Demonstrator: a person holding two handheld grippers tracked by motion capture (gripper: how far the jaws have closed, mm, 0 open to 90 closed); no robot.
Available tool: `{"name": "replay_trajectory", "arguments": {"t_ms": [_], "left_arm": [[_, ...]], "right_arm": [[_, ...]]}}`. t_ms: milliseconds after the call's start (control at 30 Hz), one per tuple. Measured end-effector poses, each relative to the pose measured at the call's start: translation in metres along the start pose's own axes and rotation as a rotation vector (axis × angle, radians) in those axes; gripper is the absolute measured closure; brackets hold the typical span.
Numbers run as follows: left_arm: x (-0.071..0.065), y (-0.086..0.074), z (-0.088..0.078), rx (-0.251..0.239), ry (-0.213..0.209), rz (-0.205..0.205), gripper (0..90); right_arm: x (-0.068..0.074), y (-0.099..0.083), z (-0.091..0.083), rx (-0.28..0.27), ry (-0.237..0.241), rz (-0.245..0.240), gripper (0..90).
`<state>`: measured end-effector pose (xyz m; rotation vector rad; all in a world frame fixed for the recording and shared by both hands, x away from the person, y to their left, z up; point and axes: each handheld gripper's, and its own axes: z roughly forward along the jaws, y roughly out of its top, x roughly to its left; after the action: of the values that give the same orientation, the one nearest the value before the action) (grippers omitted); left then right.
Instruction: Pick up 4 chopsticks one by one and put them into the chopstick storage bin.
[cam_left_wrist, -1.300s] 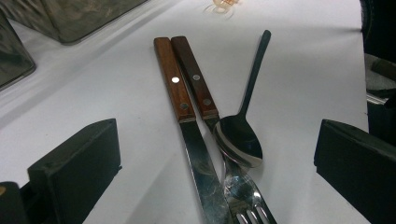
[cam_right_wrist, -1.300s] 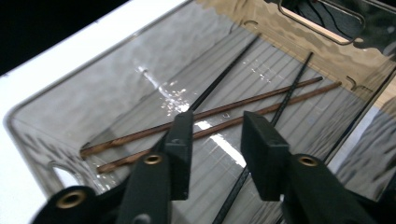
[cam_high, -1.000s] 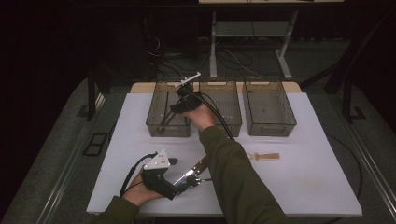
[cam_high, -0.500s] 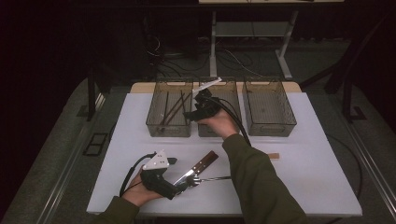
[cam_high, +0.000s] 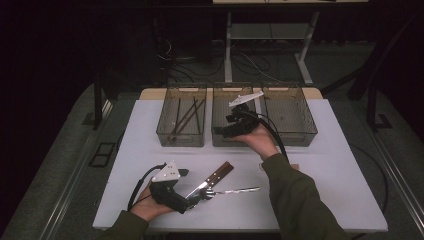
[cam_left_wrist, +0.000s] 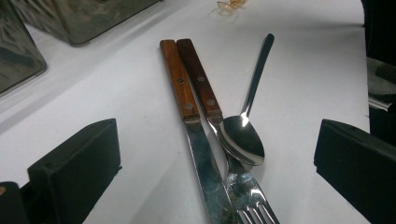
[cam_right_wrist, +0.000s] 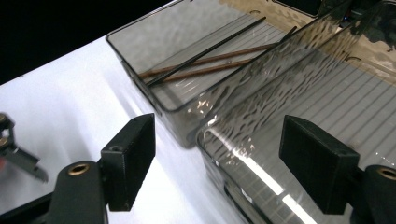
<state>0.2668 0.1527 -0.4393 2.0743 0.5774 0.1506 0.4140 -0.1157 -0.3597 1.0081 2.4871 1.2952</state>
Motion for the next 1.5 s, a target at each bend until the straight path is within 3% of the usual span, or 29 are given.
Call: {"name": "replay_trajectory", "arguments": {"t_ms": [767, 1267, 1500], "left_arm": [[0.002, -0.001, 0.001, 0.007, 0.009, -0.004, 0.0], [0.000, 0.000, 0.000, 0.014, 0.016, 0.002, 0.0], [-0.001, 0.000, 0.000, 0.013, 0.016, 0.008, 0.0]], "right_arm": [[-0.010, -0.061, -0.069, -0.065, 0.030, -0.021, 27.1], [-0.034, -0.109, -0.106, -0.061, -0.035, 0.029, 27.7], [-0.044, -0.126, -0.118, -0.047, -0.034, 0.049, 27.7]]}}
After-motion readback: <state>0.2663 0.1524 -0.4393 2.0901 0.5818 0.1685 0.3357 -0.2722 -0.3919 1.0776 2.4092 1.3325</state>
